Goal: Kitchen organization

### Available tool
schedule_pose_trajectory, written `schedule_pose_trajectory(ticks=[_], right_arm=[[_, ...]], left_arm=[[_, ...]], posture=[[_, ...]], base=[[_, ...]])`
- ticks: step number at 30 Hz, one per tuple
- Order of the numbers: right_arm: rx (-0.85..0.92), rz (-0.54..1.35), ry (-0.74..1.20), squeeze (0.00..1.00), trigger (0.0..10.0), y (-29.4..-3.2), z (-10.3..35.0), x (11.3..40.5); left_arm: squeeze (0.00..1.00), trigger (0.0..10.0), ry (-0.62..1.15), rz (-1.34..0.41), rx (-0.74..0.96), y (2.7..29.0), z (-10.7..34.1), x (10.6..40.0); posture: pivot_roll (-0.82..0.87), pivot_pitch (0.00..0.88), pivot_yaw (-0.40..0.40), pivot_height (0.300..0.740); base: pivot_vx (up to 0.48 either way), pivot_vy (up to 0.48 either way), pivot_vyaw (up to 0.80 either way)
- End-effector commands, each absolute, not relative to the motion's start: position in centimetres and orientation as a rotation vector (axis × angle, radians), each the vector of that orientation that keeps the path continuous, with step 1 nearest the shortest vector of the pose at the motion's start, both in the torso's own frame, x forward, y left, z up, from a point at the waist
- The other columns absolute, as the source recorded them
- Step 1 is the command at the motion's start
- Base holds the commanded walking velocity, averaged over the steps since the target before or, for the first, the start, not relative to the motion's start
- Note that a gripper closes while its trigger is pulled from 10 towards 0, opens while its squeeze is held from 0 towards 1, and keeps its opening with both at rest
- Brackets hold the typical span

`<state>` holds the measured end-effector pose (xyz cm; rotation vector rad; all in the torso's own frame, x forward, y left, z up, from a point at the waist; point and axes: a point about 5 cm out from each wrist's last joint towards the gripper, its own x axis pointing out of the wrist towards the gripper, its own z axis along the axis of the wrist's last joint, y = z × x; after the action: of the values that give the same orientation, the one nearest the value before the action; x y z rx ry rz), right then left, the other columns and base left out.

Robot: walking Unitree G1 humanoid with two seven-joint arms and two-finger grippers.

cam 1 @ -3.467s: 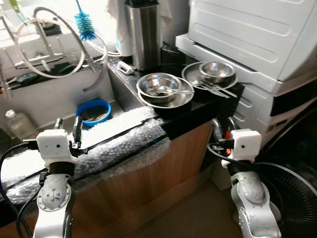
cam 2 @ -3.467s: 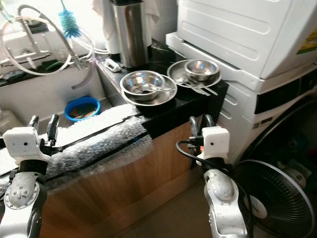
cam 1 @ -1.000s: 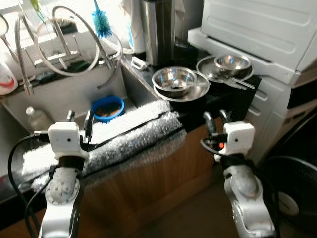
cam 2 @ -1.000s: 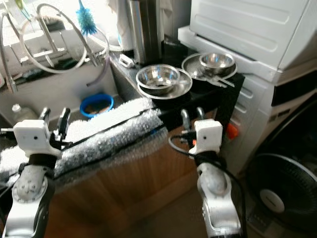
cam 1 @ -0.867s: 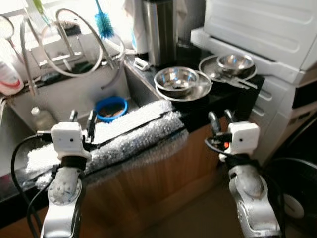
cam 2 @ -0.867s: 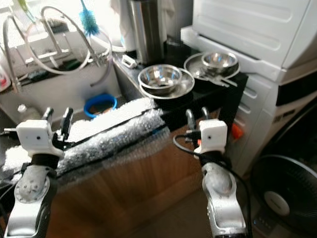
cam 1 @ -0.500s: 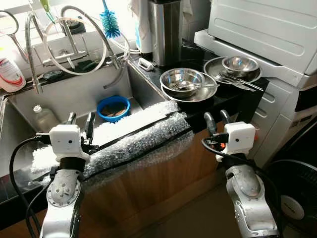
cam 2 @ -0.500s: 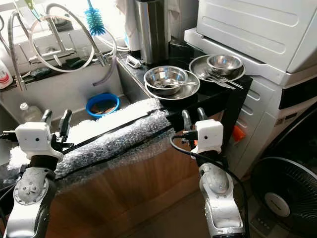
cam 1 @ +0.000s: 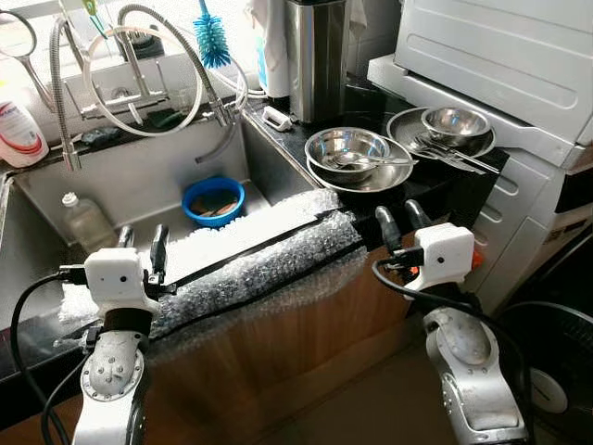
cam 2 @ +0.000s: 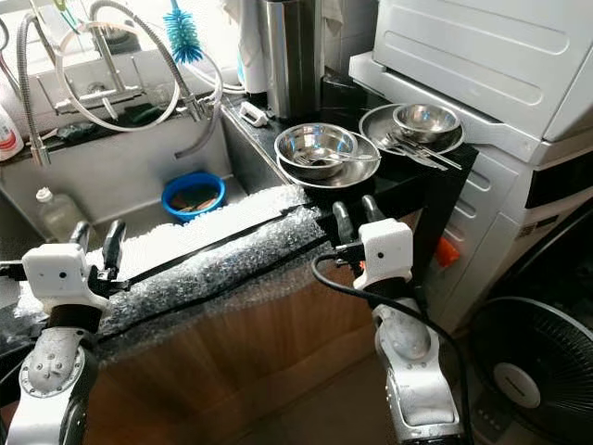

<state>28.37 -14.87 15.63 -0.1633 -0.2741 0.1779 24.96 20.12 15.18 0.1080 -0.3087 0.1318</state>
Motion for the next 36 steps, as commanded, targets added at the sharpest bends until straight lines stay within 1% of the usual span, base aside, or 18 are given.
schedule_pose_trajectory(ticks=[1,21,36], right_arm=[[-0.159,0.182,-0.274,0.0,10.0,-14.7,15.9,28.6],[-0.15,0.186,-0.275,0.0,10.0,-14.5,15.9,28.3],[-0.144,0.193,-0.275,0.0,10.0,-14.3,15.8,28.3]], left_arm=[[0.0,10.0,-0.33,0.147,0.108,20.3,15.5,25.0],[0.0,10.0,-0.387,0.129,0.1,20.0,17.0,25.2],[0.0,10.0,-0.394,0.116,0.099,19.8,17.1,25.3]], posture=[[-0.16,0.0,0.034,0.74],[-0.15,0.0,0.046,0.74],[-0.15,0.0,0.045,0.74]], base=[[0.0,0.0,0.0],[0.0,0.0,0.0],[0.281,0.0,0.0]])
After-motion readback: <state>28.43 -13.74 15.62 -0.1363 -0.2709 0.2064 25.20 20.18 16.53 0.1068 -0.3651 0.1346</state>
